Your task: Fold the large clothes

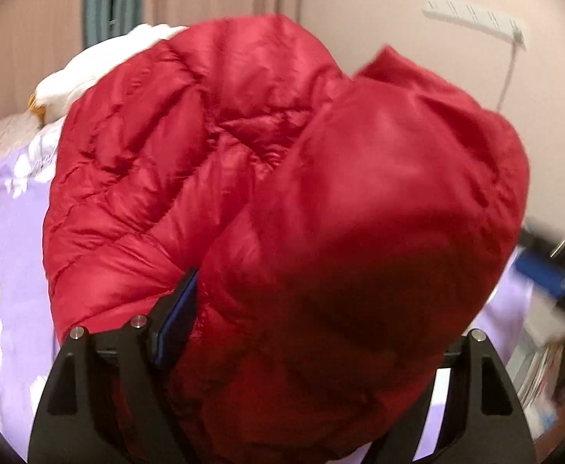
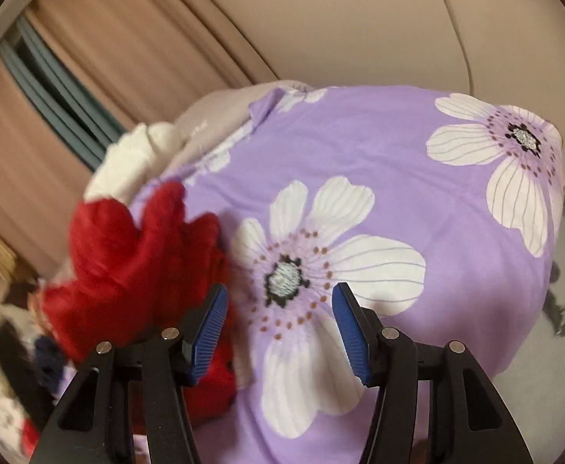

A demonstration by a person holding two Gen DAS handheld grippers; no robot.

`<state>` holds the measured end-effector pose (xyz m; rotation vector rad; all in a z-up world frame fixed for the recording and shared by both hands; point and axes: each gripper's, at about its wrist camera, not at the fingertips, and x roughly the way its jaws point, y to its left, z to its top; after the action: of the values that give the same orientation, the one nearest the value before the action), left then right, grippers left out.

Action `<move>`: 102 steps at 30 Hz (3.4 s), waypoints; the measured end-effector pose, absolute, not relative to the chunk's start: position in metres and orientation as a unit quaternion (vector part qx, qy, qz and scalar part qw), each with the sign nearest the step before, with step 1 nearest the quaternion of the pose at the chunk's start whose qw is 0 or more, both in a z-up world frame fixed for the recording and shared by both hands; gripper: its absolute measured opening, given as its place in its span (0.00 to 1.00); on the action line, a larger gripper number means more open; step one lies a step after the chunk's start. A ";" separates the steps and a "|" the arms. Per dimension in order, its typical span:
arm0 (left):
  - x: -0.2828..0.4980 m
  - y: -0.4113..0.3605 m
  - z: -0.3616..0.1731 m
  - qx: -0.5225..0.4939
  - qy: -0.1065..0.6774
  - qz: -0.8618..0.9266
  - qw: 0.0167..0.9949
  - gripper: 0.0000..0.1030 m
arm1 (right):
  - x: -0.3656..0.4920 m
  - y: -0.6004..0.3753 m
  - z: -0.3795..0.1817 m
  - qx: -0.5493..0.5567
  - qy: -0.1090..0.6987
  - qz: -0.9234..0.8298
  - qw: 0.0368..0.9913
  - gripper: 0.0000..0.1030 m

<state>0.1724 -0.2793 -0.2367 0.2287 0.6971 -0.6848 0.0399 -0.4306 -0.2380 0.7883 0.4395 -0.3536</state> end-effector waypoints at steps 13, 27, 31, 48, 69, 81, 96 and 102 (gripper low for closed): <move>0.126 -0.215 -0.203 0.082 0.339 -0.344 0.872 0.82 | 0.093 -0.381 -0.212 0.325 0.243 -0.059 0.912 0.57; 0.155 -0.053 -0.151 -0.144 0.360 -0.272 0.881 0.84 | 0.113 -0.367 -0.250 0.308 0.315 -0.121 0.889 0.57; 0.176 -0.028 -0.154 -0.170 0.351 -0.193 0.900 0.86 | 0.115 -0.362 -0.253 0.291 0.326 -0.137 0.889 0.57; 0.287 -0.127 -0.197 -0.136 0.365 -0.065 0.919 0.84 | 0.080 -0.359 -0.200 0.260 0.275 -0.195 0.905 0.57; 0.398 -0.151 -0.255 -0.160 0.484 -0.079 0.857 0.88 | 0.286 -0.352 -0.243 0.242 0.307 -0.210 0.896 0.69; 0.400 -0.158 -0.284 -0.176 0.450 -0.074 0.873 0.92 | 0.300 -0.351 -0.256 0.202 0.275 -0.243 0.908 0.70; 0.402 -0.157 -0.284 -0.182 0.446 -0.074 0.873 0.93 | 0.300 -0.351 -0.256 0.205 0.274 -0.244 0.907 0.70; 0.402 -0.156 -0.283 -0.184 0.446 -0.075 0.873 0.93 | 0.300 -0.351 -0.257 0.205 0.273 -0.244 0.908 0.71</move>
<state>0.4019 -0.1559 -0.2832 -0.3840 0.9319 -0.1568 0.3000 -0.3515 -0.2568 0.4235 0.5625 -0.5028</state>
